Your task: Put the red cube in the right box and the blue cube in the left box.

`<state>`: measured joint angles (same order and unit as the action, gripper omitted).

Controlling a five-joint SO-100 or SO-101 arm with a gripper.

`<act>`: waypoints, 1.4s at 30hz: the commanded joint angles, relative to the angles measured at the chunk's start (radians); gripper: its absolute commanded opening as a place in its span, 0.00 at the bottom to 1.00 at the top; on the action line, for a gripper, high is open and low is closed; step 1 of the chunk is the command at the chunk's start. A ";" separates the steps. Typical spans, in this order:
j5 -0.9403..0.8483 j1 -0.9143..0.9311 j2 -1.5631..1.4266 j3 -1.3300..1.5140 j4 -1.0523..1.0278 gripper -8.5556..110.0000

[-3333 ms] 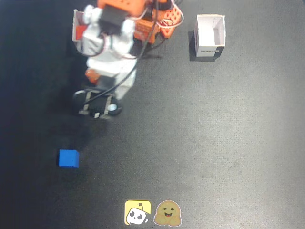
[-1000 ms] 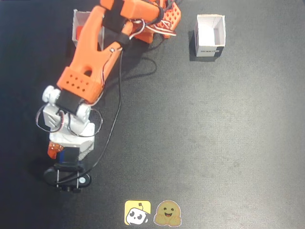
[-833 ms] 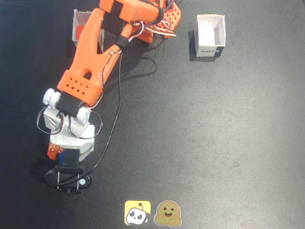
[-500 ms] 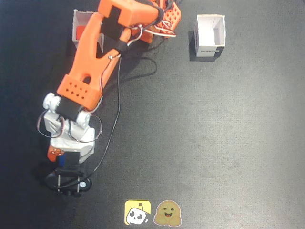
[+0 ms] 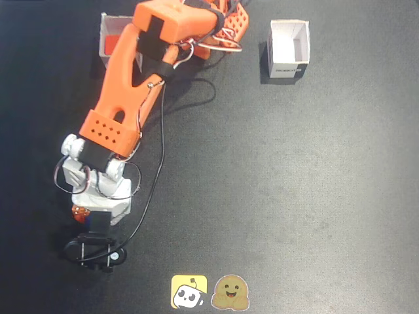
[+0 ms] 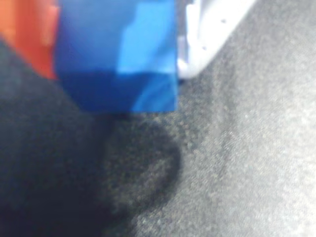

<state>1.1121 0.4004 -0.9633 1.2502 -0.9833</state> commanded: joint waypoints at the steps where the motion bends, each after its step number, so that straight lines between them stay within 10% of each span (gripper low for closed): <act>1: 0.018 0.002 -0.020 -0.063 0.015 0.16; 28: 0.061 0.087 -0.758 0.466 -0.230 0.15; 42: 0.170 -0.169 -1.104 0.649 -0.391 0.15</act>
<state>1.2563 0.2807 -1.9773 1.8883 -1.3484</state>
